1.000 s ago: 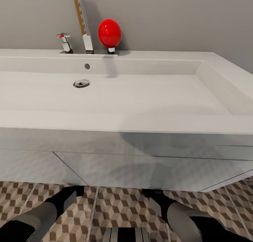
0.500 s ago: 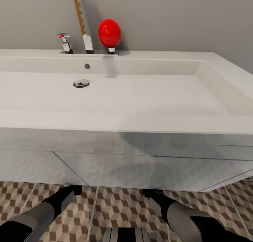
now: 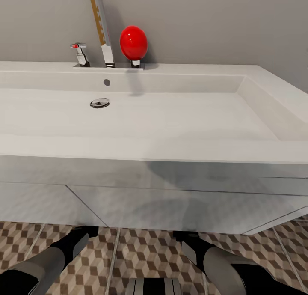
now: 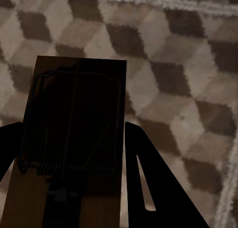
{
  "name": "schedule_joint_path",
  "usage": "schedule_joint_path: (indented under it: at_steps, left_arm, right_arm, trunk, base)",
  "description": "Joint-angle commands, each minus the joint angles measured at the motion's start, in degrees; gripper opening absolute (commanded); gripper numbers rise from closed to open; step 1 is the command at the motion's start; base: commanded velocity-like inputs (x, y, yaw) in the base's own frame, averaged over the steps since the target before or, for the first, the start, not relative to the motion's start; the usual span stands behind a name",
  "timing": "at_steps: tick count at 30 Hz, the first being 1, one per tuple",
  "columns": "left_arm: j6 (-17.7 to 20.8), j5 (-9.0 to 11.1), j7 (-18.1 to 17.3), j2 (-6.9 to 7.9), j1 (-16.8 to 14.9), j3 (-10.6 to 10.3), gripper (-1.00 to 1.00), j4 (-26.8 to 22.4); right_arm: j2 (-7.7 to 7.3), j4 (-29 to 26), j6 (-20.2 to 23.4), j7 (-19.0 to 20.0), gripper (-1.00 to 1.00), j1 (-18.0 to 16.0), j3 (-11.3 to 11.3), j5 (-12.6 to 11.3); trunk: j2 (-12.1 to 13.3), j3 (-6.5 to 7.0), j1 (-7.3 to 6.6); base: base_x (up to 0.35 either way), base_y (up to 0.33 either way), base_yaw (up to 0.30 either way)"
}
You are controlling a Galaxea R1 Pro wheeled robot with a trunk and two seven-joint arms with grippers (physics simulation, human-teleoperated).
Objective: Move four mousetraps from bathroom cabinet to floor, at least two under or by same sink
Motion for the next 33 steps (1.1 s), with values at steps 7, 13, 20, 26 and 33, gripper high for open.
schedule_joint_path:
  at_steps: [7,13,20,26,33]
  left_arm:
    - [0.4,0.4,0.3,0.04,-0.9,-0.3,-1.0,-0.7]
    - [0.4,0.4,0.3,0.04,-0.9,-0.3,-1.0,-0.7]
    - [0.4,0.4,0.3,0.04,-0.9,-0.3,-1.0,-0.7]
    - [0.4,0.4,0.3,0.04,-1.0,-0.3,-1.0,-0.7]
    - [0.4,0.4,0.3,0.04,-1.0,-0.3,-1.0,-0.7]
  right_arm:
    - [0.01,-4.5,-0.3,-0.2,-1.0,-0.1,-0.4,0.3]
    - [0.01,-4.5,-0.3,-0.2,-1.0,-0.1,-0.4,0.3]
    - [0.01,-4.5,-0.3,-0.2,-1.0,-0.1,-0.4,0.3]
    - [0.01,-4.5,-0.3,-0.2,-1.0,-0.1,-0.4,0.3]
    - [0.01,-4.5,-0.3,-0.2,-1.0,-0.1,-0.4,0.3]
  trunk:
    - [0.0,0.43,-0.07]
    - [0.0,0.43,-0.07]
    - [0.0,0.43,-0.07]
    - [0.0,0.43,-0.07]
    - [0.0,0.43,-0.07]
  base:
    - [0.0,0.0,0.0]
    - [0.0,0.0,0.0]
    - [0.0,0.0,0.0]
    - [0.0,0.0,0.0]
    - [0.0,0.0,0.0]
